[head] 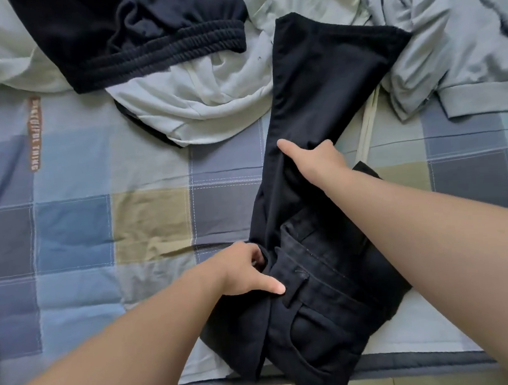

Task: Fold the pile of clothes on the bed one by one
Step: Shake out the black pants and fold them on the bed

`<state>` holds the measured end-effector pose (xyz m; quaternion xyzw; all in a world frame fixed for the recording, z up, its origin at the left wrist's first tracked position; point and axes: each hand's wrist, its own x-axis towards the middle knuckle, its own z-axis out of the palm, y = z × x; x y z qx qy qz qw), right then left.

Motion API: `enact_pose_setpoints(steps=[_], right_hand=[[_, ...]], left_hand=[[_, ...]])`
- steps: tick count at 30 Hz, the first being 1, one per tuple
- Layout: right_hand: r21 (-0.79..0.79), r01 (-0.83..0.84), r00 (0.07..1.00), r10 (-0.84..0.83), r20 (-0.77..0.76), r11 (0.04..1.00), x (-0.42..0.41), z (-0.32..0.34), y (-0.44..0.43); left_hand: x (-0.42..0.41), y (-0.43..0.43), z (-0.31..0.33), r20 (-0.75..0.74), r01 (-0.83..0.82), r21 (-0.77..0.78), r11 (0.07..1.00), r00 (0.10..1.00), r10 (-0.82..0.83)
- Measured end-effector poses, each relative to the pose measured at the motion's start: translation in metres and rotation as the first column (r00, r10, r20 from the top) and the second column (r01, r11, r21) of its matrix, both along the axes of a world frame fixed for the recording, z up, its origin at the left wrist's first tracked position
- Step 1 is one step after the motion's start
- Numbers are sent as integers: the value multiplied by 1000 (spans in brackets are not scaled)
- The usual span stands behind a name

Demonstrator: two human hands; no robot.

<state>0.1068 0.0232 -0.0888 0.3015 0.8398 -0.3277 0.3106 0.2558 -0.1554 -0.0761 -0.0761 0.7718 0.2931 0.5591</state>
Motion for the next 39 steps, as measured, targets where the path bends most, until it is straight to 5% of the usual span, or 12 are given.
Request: enact_pose_setpoints(steps=[8, 11, 14, 17, 21, 25, 29, 33, 37, 39], right_hand=[[-111, -66, 944, 25, -330, 992, 5, 36, 26], [-135, -149, 885, 71, -460, 980, 25, 94, 31], [-142, -246, 861, 149, -486, 959, 52, 171, 27], [-319, -280, 883, 113, -455, 906, 85, 257, 17], [-533, -336, 887, 70, -457, 777, 130, 364, 0], [-554, -399, 822, 17, -569, 731, 163, 450, -25], [-524, -468, 756, 15, -655, 712, 167, 524, -54], [-436, -568, 703, 137, -698, 698, 161, 580, -75], [-334, -641, 647, 253, -719, 691, 155, 608, -75], [-319, -669, 621, 269, -736, 672, 152, 615, -64]], left_hand=[[-12, 12, 46, 126, 17, -112, 994, 992, -3], [-28, 9, 94, 8, -155, -89, 984, 988, 157], [-43, 0, 159, -208, -436, -1, 900, 880, 426], [-50, -16, 232, -305, -656, 192, 730, 667, 680], [-38, -43, 319, -37, -779, 326, 536, 556, 830], [-4, -68, 372, 348, -838, 343, 423, 532, 772], [12, -89, 415, 278, -705, 535, 466, 668, 691], [12, -109, 466, -147, -405, 726, 556, 698, 700], [9, -122, 511, -585, -174, 519, 837, 641, 496], [9, -118, 527, -678, -112, 400, 910, 632, 375]])
